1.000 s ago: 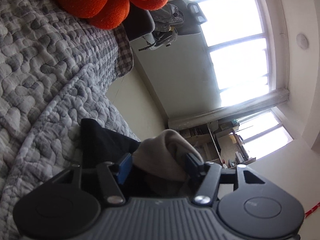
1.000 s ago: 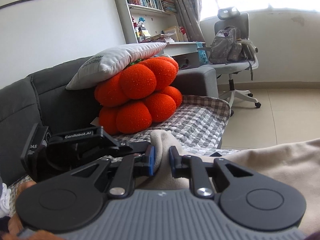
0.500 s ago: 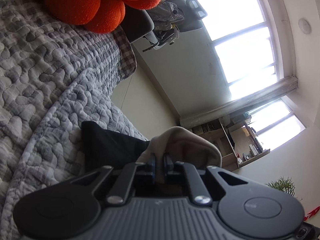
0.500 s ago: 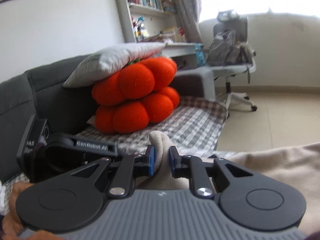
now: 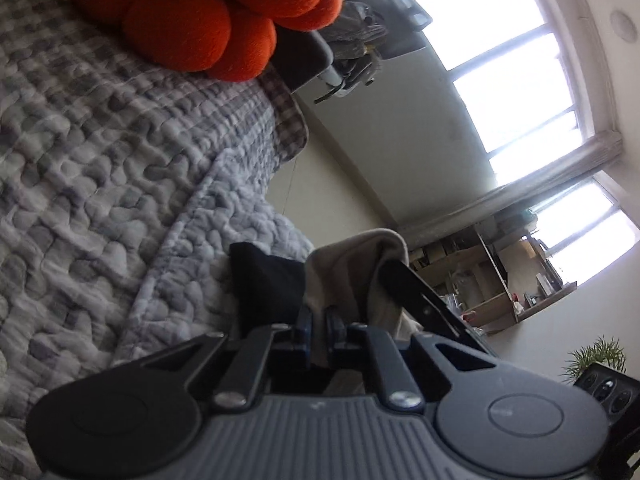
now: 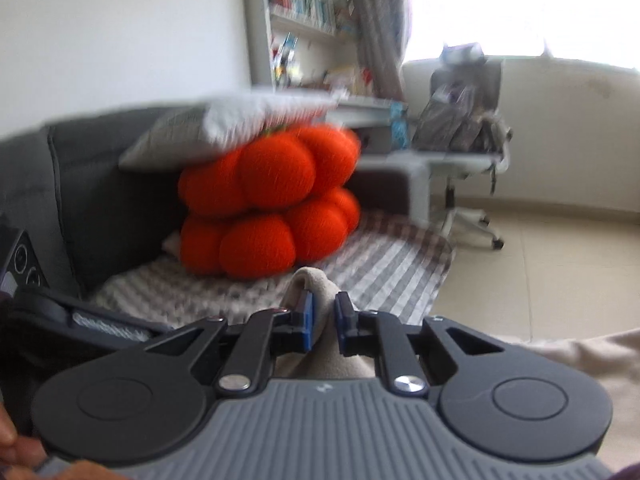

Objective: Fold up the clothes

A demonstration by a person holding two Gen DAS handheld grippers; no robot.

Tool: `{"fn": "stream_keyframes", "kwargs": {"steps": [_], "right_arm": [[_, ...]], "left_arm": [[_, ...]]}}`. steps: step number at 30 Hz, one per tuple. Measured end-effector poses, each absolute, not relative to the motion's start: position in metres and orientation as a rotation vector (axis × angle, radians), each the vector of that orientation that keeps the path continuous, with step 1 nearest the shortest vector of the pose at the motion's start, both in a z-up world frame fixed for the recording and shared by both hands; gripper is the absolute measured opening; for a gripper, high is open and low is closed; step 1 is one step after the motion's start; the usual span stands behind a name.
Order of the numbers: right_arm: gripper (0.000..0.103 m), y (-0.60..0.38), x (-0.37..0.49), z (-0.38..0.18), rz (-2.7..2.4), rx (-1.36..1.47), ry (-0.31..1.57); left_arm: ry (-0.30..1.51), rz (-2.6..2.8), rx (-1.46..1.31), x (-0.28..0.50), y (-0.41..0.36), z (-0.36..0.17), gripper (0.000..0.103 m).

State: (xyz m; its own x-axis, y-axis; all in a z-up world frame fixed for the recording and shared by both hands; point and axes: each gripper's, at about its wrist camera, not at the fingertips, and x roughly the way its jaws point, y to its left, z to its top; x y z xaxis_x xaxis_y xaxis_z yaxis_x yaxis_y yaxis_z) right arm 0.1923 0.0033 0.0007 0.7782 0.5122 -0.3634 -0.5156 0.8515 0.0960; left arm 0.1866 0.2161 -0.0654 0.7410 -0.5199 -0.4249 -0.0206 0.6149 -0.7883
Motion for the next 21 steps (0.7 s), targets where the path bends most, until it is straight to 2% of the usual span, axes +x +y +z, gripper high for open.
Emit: {"fn": "stream_keyframes", "kwargs": {"steps": [2,4,5,7,8,9,13,15,17,21], "right_arm": [[0.021,0.003,0.194,-0.001,0.568,-0.043,0.415],[0.045,-0.019,0.19,0.007,0.567,-0.02,0.386],[0.061,-0.039,0.189,0.013,0.558,0.013,0.362],[0.062,-0.086,0.194,0.023,0.486,0.053,0.344],[0.062,-0.113,0.198,0.027,0.434,0.061,0.346],[0.062,-0.142,0.204,0.029,0.378,0.075,0.359],[0.062,-0.254,0.224,0.023,0.208,0.177,0.46],[0.062,-0.286,0.228,0.012,0.192,0.182,0.499],[0.062,-0.297,0.233,0.0,0.232,0.169,0.534],[0.062,-0.289,0.252,-0.022,0.313,0.149,0.566]], "left_arm": [[0.705,-0.308,-0.889,0.189,0.218,-0.07,0.007],[0.71,-0.289,-0.912,0.191,0.223,-0.074,0.009],[0.706,-0.284,-0.927,0.192,0.227,-0.076,0.01],[0.697,-0.259,-0.959,0.191,0.236,-0.078,0.024],[0.687,-0.241,-0.968,0.19,0.241,-0.077,0.037],[0.677,-0.224,-0.977,0.189,0.246,-0.077,0.044],[0.591,-0.2,-0.97,0.181,0.253,-0.06,0.045],[0.541,-0.243,-0.933,0.178,0.245,-0.047,0.056],[0.535,-0.272,-0.853,0.183,0.227,-0.033,0.063],[0.6,-0.212,-0.735,0.202,0.196,-0.034,0.063]]}}
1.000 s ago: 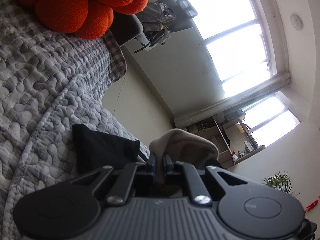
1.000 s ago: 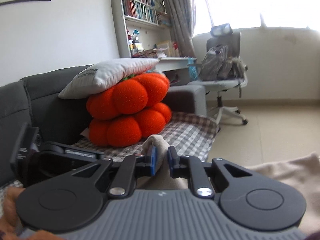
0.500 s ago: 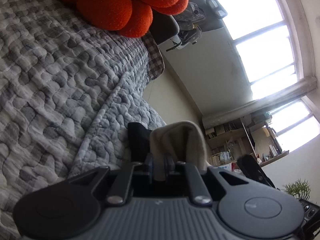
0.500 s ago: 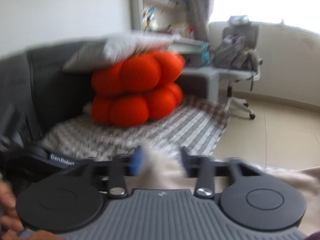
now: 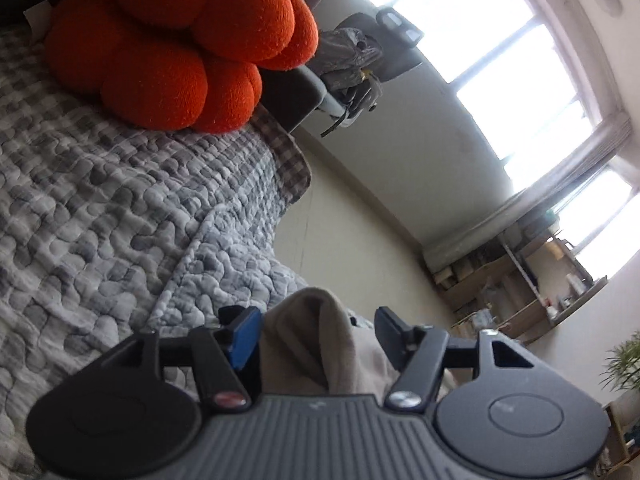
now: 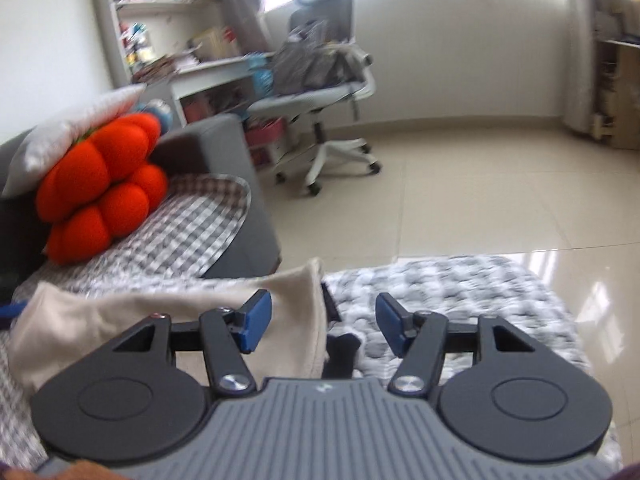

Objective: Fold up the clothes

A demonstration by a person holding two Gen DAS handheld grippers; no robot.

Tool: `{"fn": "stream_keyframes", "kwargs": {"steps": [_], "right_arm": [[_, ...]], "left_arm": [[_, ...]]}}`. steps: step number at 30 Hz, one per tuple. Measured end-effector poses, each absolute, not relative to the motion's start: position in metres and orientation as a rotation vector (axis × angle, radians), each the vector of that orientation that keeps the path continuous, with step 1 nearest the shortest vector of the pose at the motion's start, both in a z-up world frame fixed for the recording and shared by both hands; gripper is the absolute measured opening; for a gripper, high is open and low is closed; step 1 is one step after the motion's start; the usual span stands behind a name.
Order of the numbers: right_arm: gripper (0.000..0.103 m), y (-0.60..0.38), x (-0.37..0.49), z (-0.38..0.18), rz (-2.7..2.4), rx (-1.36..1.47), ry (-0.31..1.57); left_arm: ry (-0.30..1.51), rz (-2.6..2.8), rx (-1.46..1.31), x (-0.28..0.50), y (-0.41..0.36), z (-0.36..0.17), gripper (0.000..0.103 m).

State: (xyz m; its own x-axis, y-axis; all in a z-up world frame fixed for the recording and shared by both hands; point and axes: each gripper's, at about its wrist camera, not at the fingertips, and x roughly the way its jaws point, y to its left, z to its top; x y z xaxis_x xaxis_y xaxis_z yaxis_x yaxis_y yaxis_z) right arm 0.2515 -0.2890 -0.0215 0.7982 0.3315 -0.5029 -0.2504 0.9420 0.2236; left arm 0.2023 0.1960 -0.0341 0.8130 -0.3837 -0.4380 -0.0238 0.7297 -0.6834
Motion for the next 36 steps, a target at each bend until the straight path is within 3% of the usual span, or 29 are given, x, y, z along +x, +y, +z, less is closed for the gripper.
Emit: {"fn": "stream_keyframes", "kwargs": {"steps": [2,4,5,6,17,26,36], "right_arm": [[0.062,-0.283,0.263,-0.029,0.358,0.159,0.575],[0.056,-0.274,0.272,-0.035,0.422,0.179,0.589],[0.023,-0.271,0.273,-0.037,0.426,0.167,0.59],[0.008,-0.267,0.273,-0.04,0.427,0.154,0.59],[0.008,-0.298,0.194,0.03,0.525,0.108,0.356],[0.008,-0.34,0.12,0.051,0.708,0.309,0.223],[0.009,-0.353,0.109,0.007,0.754,0.401,0.421]], "left_arm": [[0.629,-0.182,-0.71,0.211,0.185,-0.04,0.06],[0.656,-0.146,-0.676,0.218,0.178,-0.047,0.039],[0.676,-0.124,-0.65,0.221,0.175,-0.049,0.019],[0.678,-0.114,-0.64,0.22,0.174,-0.049,0.012],[0.519,-0.155,-0.586,0.186,0.172,-0.003,0.008],[0.28,-0.328,-0.652,0.089,0.187,0.044,0.009],[0.459,-0.32,-0.583,0.081,0.179,0.004,0.009]]}}
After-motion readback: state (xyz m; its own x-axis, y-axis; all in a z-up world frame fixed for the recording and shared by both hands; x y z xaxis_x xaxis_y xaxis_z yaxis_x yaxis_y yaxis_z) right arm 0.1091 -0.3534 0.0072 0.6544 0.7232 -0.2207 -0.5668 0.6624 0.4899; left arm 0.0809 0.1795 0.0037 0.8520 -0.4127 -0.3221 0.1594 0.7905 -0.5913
